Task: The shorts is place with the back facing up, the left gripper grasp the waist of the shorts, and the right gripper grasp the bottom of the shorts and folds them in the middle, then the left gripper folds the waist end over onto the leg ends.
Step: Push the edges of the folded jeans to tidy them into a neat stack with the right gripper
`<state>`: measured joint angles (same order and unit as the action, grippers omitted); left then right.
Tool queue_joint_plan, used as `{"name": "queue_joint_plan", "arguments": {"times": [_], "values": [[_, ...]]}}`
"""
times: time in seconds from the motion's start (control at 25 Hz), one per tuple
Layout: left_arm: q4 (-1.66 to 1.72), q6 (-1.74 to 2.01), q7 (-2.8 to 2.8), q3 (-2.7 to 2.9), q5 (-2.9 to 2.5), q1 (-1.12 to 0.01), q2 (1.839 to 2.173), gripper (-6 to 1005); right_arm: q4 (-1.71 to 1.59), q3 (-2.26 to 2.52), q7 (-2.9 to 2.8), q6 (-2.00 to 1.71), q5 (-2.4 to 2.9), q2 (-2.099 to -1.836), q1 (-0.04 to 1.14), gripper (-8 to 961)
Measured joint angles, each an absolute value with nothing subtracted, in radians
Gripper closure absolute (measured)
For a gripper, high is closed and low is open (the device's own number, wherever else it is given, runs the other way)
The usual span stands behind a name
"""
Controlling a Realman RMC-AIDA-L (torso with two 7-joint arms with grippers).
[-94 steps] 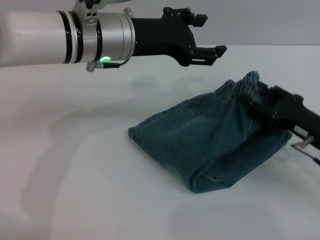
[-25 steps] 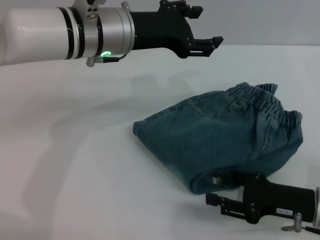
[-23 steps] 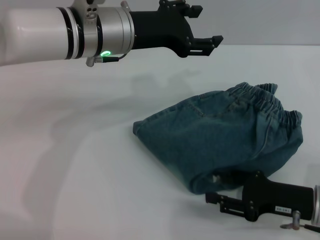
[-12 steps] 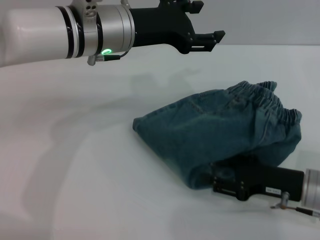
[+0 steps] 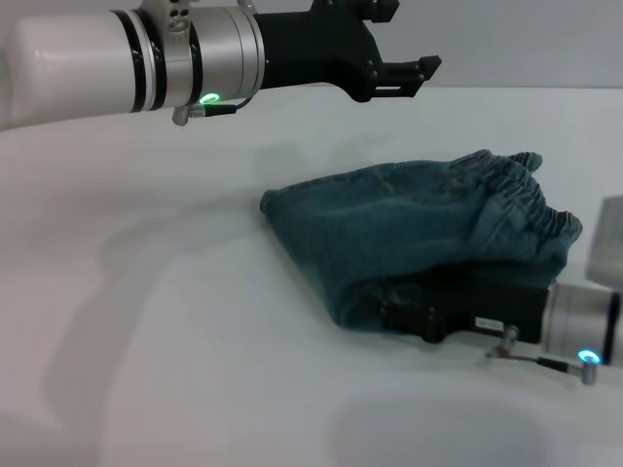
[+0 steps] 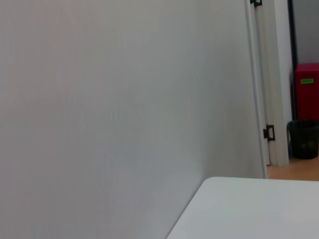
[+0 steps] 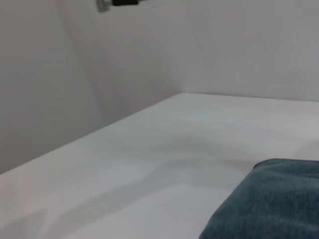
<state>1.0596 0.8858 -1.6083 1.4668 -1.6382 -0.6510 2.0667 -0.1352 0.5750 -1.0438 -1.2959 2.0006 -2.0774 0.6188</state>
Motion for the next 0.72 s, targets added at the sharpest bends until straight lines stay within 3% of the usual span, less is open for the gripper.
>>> {"name": "queue_joint_plan", "arguments": {"times": [0.72], "values": [[1.055,0.887,-1.595,1.468,-1.627,-0.639,2.064,202,-0.113,0.574,-1.060,-1.208,1.938,-2.080,0.722,386]]}}
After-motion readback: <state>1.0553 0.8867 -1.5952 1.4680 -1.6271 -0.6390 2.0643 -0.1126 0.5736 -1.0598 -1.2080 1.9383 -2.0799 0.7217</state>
